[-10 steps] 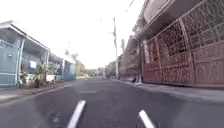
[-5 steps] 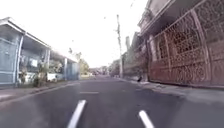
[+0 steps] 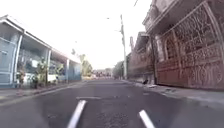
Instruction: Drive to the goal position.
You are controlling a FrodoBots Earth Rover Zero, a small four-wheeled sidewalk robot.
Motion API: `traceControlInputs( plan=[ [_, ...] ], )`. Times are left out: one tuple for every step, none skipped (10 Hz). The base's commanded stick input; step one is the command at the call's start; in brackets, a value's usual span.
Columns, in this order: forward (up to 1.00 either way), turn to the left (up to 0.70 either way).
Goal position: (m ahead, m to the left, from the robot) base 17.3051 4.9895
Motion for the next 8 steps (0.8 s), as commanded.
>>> traceControlInputs(
  plan=[
    [0.85, -0.34],
    [0.85, -0.34],
    [0.85, -0.34],
    [0.85, -0.34],
    [0.85, -0.34],
    [0.85, -0.34],
    [0.85, -0.34],
    [0.85, -0.34]
  ],
)
